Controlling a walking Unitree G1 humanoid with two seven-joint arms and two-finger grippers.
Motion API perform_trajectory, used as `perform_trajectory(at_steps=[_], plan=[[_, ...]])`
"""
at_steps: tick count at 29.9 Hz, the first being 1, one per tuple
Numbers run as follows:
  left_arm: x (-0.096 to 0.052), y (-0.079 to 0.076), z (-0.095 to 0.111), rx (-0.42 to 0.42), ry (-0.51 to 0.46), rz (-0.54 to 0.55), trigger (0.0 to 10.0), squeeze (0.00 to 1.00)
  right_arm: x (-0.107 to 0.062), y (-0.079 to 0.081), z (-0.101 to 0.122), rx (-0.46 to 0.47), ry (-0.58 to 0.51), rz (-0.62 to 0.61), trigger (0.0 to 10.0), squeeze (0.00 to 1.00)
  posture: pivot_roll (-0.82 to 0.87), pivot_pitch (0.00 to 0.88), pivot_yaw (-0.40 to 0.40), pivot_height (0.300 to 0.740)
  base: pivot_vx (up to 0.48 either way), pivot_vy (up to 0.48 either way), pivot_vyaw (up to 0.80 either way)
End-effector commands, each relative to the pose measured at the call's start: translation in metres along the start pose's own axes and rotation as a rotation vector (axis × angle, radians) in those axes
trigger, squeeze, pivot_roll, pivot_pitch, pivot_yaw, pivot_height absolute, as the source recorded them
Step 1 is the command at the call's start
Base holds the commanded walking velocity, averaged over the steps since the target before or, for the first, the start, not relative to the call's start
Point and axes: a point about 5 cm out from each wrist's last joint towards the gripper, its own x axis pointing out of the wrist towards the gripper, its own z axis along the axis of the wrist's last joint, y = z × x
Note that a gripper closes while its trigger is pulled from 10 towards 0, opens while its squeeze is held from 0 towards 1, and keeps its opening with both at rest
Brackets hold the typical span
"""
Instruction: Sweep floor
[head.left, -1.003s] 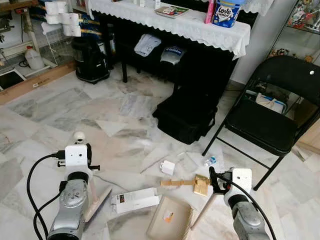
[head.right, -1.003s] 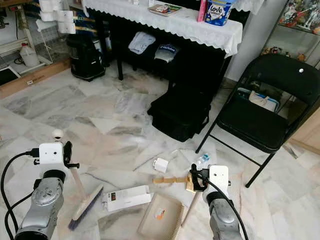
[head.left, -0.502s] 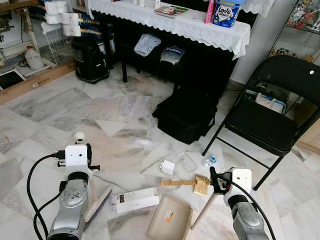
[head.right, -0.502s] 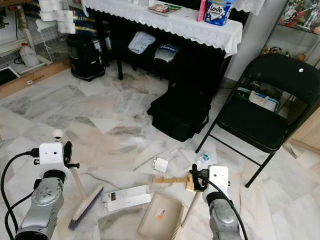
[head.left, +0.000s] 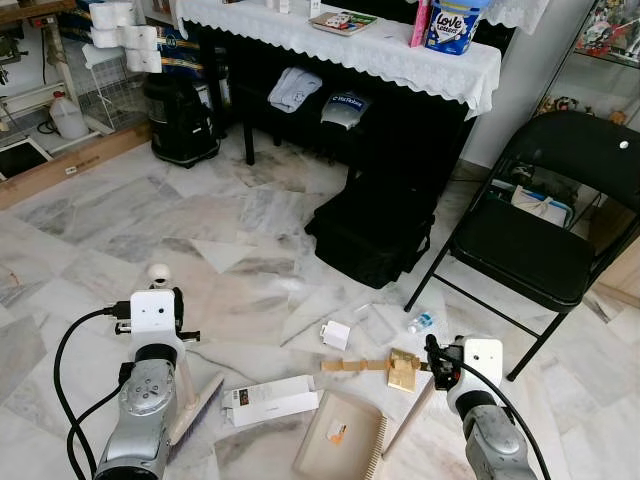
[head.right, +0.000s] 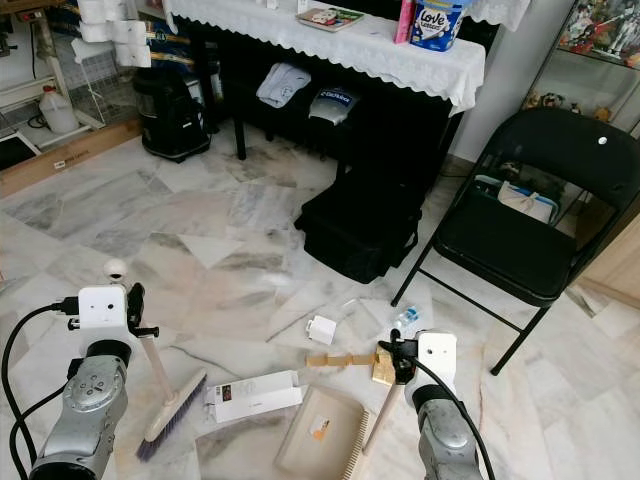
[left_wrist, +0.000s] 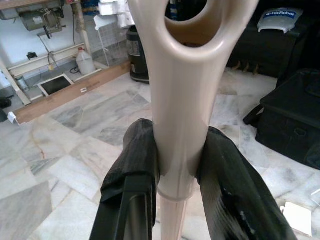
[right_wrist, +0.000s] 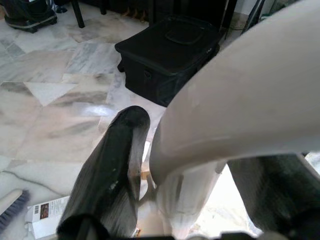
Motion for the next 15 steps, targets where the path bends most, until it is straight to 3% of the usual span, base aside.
perform_trajectory(at_steps=[1, 15], plan=[[0.0031, -0.0021, 0.0076, 0.011, -0.035, -0.013, 10.0, 0.0, 0.0001, -0.0042, -0.0001, 0.0, 0.001, -0.012, 0.0, 0.0, -0.04, 0.029, -0.052, 0.74, 0.0, 0.0, 0.0], [0.0026, -0.002, 0.0073, 0.012, -0.035, -0.012, 10.0, 0.0, -0.0005, -0.0033, -0.0006, -0.014, -0.002, 0.004, 0.0, 0.0, -0.04, 0.034, -0.054, 0.74, 0.0, 0.0, 0.0]])
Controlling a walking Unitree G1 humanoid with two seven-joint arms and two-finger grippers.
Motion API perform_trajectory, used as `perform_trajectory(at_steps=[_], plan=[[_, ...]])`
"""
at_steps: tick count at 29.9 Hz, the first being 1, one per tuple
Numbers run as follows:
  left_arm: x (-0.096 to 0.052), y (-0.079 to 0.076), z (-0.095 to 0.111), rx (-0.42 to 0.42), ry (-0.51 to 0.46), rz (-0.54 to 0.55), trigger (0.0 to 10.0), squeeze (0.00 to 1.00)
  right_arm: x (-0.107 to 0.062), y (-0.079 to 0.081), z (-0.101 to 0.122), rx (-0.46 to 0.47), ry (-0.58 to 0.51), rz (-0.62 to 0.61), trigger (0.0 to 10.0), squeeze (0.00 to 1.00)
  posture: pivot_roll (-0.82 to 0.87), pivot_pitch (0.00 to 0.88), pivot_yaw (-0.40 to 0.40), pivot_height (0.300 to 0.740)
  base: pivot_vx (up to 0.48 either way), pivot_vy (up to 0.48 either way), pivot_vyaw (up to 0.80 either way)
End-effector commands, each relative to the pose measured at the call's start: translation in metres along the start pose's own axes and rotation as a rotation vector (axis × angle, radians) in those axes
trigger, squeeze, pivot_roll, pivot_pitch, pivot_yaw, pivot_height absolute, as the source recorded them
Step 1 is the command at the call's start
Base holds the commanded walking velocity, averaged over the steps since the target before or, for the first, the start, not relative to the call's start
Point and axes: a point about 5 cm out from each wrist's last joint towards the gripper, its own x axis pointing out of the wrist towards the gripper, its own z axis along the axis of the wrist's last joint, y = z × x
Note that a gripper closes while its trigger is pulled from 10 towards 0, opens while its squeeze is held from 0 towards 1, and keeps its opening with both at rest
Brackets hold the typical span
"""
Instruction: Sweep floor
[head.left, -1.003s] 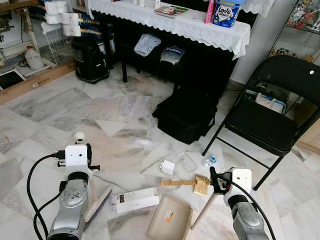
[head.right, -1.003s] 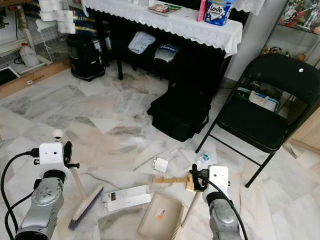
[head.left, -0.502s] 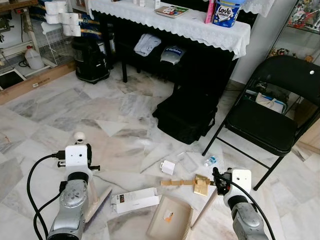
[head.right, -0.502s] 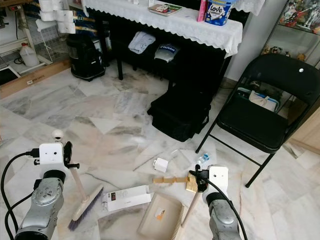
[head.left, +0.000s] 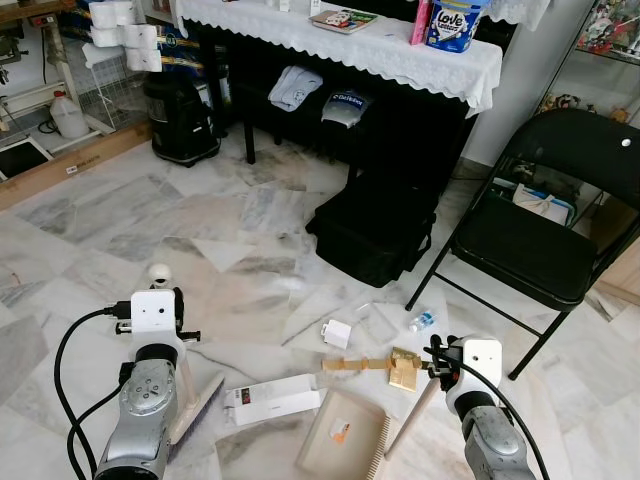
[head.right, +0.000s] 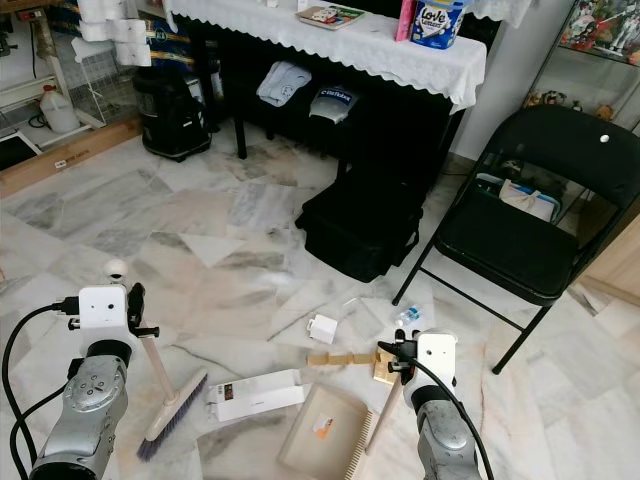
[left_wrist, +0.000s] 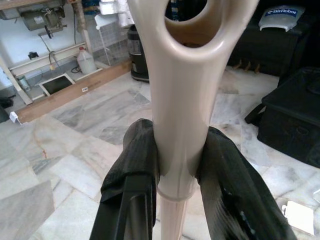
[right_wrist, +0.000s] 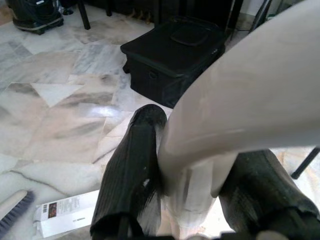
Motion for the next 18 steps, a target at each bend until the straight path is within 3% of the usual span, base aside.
perform_trajectory(at_steps=[1, 18], plan=[[0.003, -0.002, 0.007, 0.011, -0.034, -0.011, 10.0, 0.0, -0.001, -0.005, -0.001, -0.013, 0.01, -0.012, 0.0, 0.0, -0.04, 0.034, -0.054, 0.74, 0.0, 0.0, 0.0], [0.005, 0.002, 0.009, 0.013, -0.04, 0.005, 10.0, 0.0, 0.005, -0.003, 0.014, -0.05, -0.062, -0.012, 0.0, 0.0, -0.04, 0.031, -0.055, 0.74, 0.0, 0.0, 0.0]])
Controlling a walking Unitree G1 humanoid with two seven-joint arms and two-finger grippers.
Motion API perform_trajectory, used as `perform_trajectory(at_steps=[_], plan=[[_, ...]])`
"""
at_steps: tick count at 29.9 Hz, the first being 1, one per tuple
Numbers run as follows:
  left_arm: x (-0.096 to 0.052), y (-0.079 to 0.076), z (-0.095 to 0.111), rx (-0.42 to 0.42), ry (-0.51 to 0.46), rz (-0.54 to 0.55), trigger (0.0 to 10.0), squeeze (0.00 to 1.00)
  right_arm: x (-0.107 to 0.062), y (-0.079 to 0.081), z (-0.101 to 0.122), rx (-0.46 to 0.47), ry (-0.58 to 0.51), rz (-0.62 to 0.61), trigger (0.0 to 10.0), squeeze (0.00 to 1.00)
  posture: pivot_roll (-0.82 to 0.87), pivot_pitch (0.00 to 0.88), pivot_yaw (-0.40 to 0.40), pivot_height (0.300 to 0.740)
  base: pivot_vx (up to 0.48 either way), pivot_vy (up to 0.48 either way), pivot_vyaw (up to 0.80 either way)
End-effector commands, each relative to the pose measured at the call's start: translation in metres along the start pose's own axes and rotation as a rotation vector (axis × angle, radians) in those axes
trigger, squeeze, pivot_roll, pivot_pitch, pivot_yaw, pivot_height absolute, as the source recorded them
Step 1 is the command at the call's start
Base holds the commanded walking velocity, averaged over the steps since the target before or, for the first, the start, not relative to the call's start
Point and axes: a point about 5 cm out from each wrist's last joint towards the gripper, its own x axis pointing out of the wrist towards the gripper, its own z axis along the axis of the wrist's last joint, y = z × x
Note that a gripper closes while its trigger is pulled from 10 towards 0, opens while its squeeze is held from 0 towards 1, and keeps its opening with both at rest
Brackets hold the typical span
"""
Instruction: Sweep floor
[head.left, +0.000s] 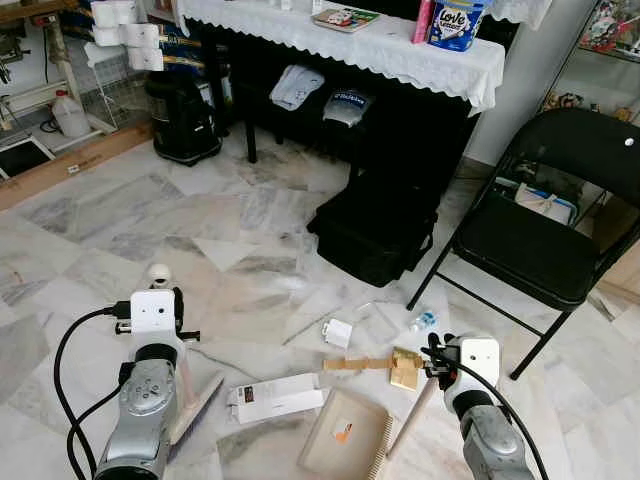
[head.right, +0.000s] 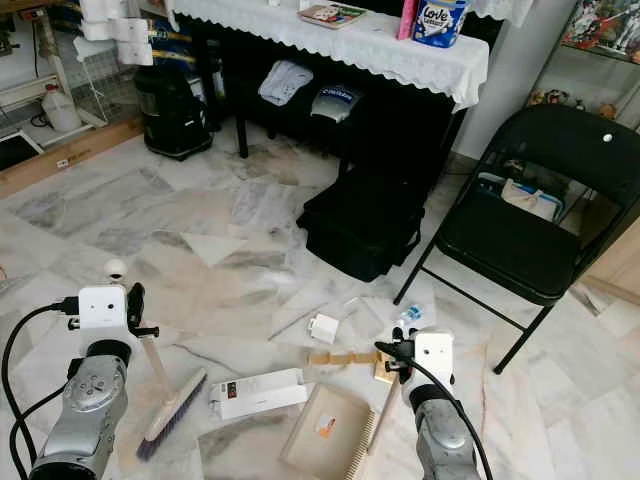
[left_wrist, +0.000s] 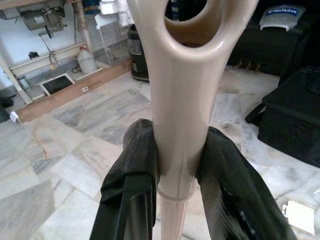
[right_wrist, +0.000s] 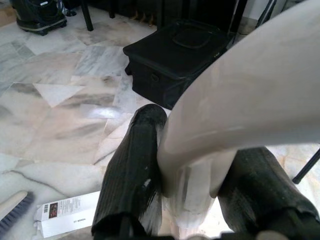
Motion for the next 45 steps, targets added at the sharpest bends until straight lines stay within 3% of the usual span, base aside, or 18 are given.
perform_trajectory(at_steps=[1, 10, 12, 23, 35, 45], plan=[[0.005, 0.002, 0.01, 0.013, -0.042, 0.006, 10.0, 0.0, 0.005, -0.006, 0.014, -0.041, -0.06, -0.024, 0.0, 0.0, -0.04, 0.032, -0.055, 0.74, 0.0, 0.0, 0.0], [0.005, 0.003, 0.01, 0.012, -0.047, 0.013, 10.0, 0.0, 0.008, -0.006, 0.029, -0.009, -0.127, -0.048, 0.0, 0.0, -0.04, 0.031, -0.057, 0.74, 0.0, 0.0, 0.0], [0.006, 0.002, 0.011, 0.01, -0.05, 0.014, 10.0, 0.0, 0.009, -0.006, 0.038, 0.017, -0.169, -0.059, 10.0, 0.0, -0.04, 0.03, -0.057, 0.74, 0.0, 0.0, 0.0], [0.009, 0.002, 0.02, 0.001, -0.082, 0.024, 10.0, 0.0, 0.011, 0.0, 0.065, 0.039, -0.276, -0.049, 10.0, 0.0, -0.04, 0.027, -0.061, 0.74, 0.0, 0.0, 0.0], [0.018, -0.008, 0.041, -0.078, -0.16, 0.031, 10.0, 0.0, 0.001, -0.001, 0.079, 0.033, -0.331, -0.085, 10.0, 0.0, -0.04, 0.017, -0.063, 0.74, 0.0, 0.0, 0.0], [0.022, -0.014, 0.048, -0.102, -0.175, 0.017, 10.0, 0.0, -0.006, -0.003, 0.08, 0.048, -0.324, -0.109, 10.0, 0.0, -0.05, 0.0, -0.058, 0.74, 0.0, 0.0, 0.0]])
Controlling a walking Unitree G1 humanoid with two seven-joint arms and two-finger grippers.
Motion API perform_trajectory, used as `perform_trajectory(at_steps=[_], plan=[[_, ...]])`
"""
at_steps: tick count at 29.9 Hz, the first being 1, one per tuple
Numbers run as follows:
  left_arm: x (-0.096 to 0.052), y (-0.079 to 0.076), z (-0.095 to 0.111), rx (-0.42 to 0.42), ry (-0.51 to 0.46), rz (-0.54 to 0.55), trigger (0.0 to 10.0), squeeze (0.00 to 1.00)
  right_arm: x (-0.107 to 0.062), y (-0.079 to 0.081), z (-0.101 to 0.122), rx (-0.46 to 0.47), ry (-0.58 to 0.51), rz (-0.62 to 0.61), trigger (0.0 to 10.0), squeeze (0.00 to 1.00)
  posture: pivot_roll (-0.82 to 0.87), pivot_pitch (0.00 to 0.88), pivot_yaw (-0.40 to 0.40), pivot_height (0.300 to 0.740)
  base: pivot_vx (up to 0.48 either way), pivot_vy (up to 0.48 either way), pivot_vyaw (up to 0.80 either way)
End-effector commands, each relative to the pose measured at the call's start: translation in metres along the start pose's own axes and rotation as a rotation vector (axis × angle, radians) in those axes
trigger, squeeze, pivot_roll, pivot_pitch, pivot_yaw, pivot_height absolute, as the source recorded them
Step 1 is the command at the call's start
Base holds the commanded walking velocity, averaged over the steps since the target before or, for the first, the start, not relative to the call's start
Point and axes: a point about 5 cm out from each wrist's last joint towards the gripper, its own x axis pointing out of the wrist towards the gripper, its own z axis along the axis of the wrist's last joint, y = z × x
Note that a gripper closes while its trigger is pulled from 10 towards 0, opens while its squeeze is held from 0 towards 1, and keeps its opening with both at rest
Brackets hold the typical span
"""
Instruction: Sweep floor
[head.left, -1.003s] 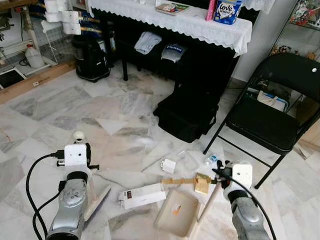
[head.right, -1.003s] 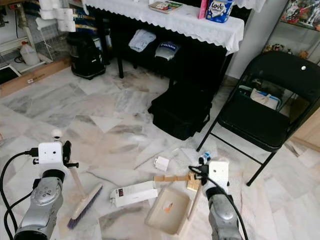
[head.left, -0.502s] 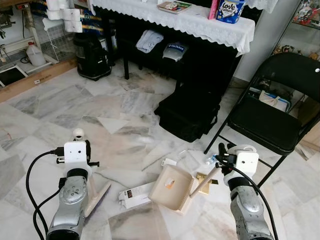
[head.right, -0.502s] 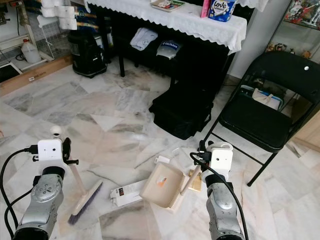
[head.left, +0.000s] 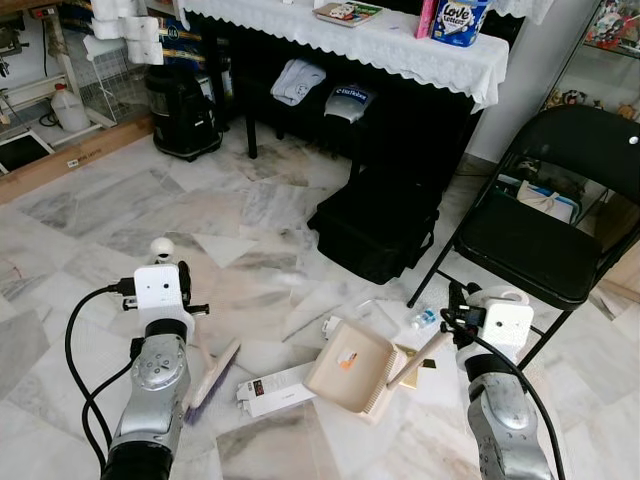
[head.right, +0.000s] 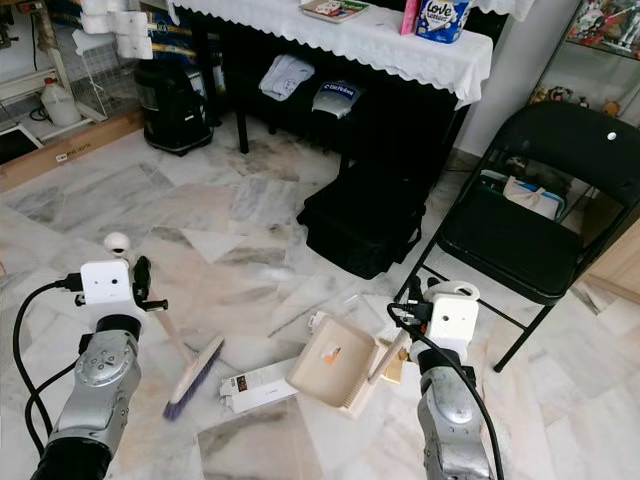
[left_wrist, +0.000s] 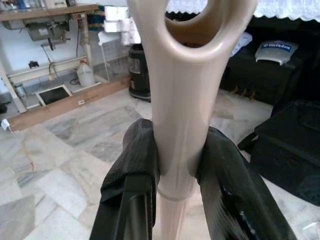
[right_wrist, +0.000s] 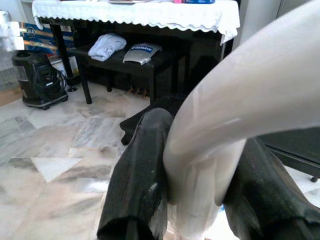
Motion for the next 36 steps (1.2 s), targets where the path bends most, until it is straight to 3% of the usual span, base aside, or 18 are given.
perform_trajectory(at_steps=[1, 8, 21, 36], plan=[[0.005, -0.003, 0.017, -0.024, -0.081, -0.005, 10.0, 0.0, 0.001, -0.003, 0.011, 0.008, -0.042, -0.019, 10.0, 0.0, -0.05, 0.0, -0.057, 0.74, 0.0, 0.0, 0.0], [0.005, -0.003, 0.016, -0.031, -0.076, -0.006, 10.0, 0.0, 0.004, 0.001, 0.018, 0.01, -0.063, -0.011, 10.0, 0.0, -0.05, 0.0, -0.057, 0.74, 0.0, 0.387, -0.5], [0.005, -0.001, 0.015, -0.031, -0.073, -0.003, 10.0, 0.0, 0.01, 0.001, 0.025, 0.026, -0.075, -0.021, 10.0, 0.0, -0.04, 0.0, -0.062, 0.74, 0.0, 0.48, 0.0], [0.006, 0.001, 0.015, -0.029, -0.07, 0.002, 10.0, 0.0, 0.012, 0.001, 0.027, 0.041, -0.071, -0.029, 10.0, 0.0, -0.04, 0.009, -0.057, 0.74, 0.0, 0.403, -0.61]])
